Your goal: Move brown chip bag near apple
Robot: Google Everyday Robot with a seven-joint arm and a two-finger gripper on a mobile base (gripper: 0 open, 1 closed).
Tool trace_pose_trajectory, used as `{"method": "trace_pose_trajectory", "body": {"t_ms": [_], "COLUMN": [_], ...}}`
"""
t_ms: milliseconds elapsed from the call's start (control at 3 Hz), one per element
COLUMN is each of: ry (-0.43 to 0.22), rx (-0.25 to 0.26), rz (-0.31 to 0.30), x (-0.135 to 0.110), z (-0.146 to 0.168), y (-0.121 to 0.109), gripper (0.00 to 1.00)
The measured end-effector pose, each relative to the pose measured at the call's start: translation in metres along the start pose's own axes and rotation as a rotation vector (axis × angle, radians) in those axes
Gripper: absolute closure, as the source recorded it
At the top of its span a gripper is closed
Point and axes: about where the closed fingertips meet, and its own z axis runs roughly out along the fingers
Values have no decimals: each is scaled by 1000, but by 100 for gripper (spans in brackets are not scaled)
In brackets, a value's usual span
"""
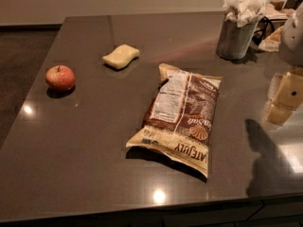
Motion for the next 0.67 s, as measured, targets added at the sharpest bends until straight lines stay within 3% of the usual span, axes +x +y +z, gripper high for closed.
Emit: {"method": "trace_pose_trajectory", "body": {"t_ms": [333,667], "ry": [-1,-3], "rx": [3,-8], "rz": [-2,-65], "x": [-1,-15], "z": [-1,14], "y": [0,-2], "gripper": [0,0]}}
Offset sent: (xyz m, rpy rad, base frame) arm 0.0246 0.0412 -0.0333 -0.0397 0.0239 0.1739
